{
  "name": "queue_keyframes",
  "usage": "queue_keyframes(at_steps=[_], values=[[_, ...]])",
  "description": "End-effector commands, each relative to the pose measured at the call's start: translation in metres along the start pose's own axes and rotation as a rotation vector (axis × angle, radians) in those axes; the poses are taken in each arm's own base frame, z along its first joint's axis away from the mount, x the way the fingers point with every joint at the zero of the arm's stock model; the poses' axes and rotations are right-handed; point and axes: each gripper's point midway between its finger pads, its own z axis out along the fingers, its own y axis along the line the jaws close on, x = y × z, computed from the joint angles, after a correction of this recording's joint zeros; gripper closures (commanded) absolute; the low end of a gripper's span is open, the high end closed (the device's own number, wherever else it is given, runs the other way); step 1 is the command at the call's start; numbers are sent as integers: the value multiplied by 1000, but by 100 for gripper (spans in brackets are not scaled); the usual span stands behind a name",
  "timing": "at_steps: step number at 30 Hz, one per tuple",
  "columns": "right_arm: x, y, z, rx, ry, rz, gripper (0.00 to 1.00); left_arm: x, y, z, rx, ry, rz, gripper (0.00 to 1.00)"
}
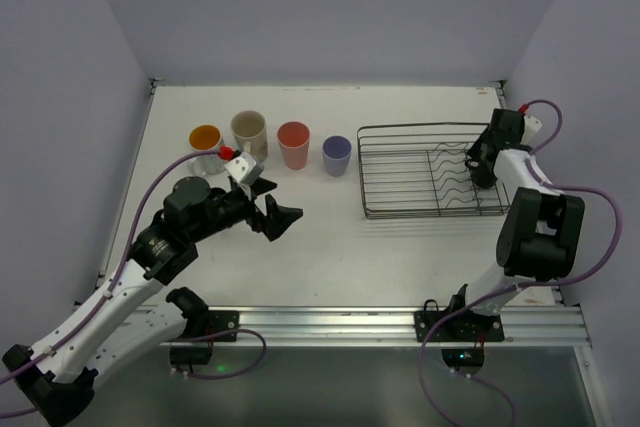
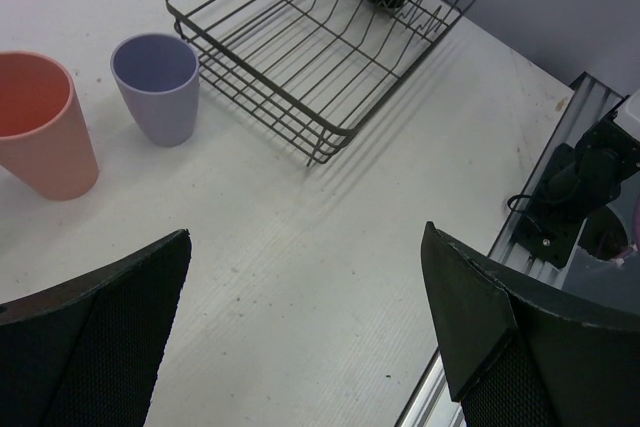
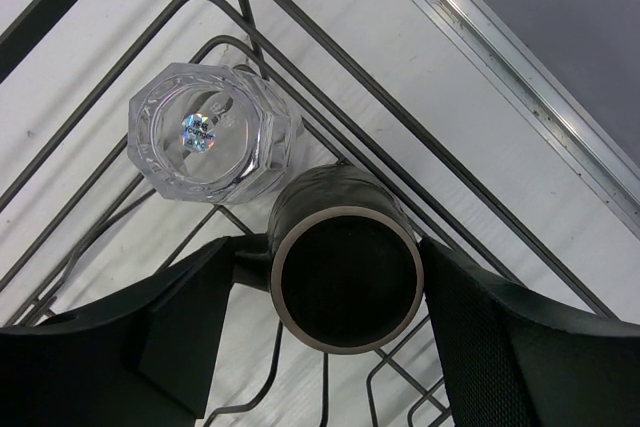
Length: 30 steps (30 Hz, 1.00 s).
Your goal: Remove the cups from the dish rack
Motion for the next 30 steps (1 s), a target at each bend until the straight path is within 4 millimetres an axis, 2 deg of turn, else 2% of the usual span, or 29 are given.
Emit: queue_keyframes(at_steps=[1,4,7,8,12,16,19,20,21,28,29,30], values=[[-9,4,6,-6,-9,13,25,1,1,1,-3,4,17,0],[-10,8,3,-27,-7,22,40,2,1,1,-5,7,16,0],[-21,13,-7,-65,-49,32,56,2,2,1,-5,7,16,0],[-28,13,-15,-82,-72,40,57,3,2,1,-5,9,16,0],[-33,14,-26,-112,-97,40,64,3,1,1,-2,9,14,0],[-21,10,-21,-97,-67,40,62,3,2,1,-5,7,13,0],[-8,10,-13,-85,-29,46,43,3,1,1,-4,8,14,0],[-5,10,-10,-85,-19,47,32,3,2,2,-5,9,12,0],[-2,10,-9,-85,-9,49,30,3,2,2,-7,9,12,0],[4,15,-1,-91,23,48,29,4,3,2,-10,10,13,0],[5,16,0,-91,27,45,31,4,3,2,-10,10,12,0],[4,16,0,-91,27,45,37,4,3,2,-13,10,11,0]])
